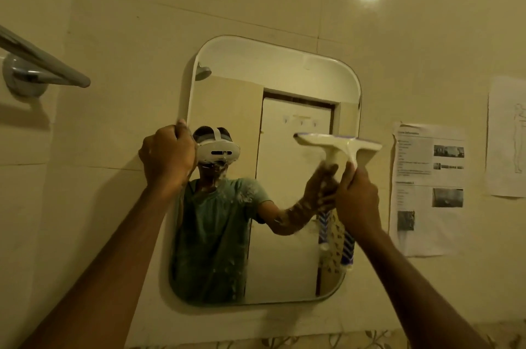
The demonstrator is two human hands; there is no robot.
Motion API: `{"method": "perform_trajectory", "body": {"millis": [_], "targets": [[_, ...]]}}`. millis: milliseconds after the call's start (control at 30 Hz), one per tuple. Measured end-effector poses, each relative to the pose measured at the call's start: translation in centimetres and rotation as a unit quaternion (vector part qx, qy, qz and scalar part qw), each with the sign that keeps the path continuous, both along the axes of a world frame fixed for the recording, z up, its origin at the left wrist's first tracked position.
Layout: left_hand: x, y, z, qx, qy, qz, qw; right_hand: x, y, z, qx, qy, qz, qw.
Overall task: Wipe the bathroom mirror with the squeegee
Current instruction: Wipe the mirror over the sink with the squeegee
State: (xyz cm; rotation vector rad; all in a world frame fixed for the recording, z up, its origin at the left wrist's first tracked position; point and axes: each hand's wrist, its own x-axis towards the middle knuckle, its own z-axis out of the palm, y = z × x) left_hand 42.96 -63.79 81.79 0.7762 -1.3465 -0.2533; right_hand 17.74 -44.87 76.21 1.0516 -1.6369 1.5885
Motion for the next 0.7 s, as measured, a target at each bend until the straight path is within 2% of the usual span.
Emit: {"method": "perform_trajectory", "body": {"millis": [133, 233, 333, 400, 567, 700], "targets": [[0.2, 0.4, -0.5, 0.01, 0.012, -0.01, 1.0, 0.6, 0.6, -1.5, 0.018, 0.007, -0.052, 0.998], [0.2, 0.6, -1.1, 0.017, 0.019, -0.008, 1.0, 0.6, 1.0, 2.8, 0.016, 0.028, -0.03, 0.999], [0.3, 0.8, -1.6, 0.018, 0.02, 0.004, 1.0, 0.1, 1.3, 7.7, 0.005, 0.051, -0.063, 0.997], [0.4, 0.8, -2.0, 0.021, 0.017, 0.01, 1.0, -0.3, 1.1, 8.4, 0.0, 0.058, -0.077, 0.995], [0.4, 0.7, -3.6, 0.034, 0.014, 0.001, 0.999, -1.0, 0.0, 1.5, -0.005, 0.022, -0.014, 1.0], [0.2, 1.1, -4.4, 0.036, 0.02, 0.009, 0.999, -0.5, 0.3, -5.7, 0.007, -0.006, -0.022, 1.0]]}}
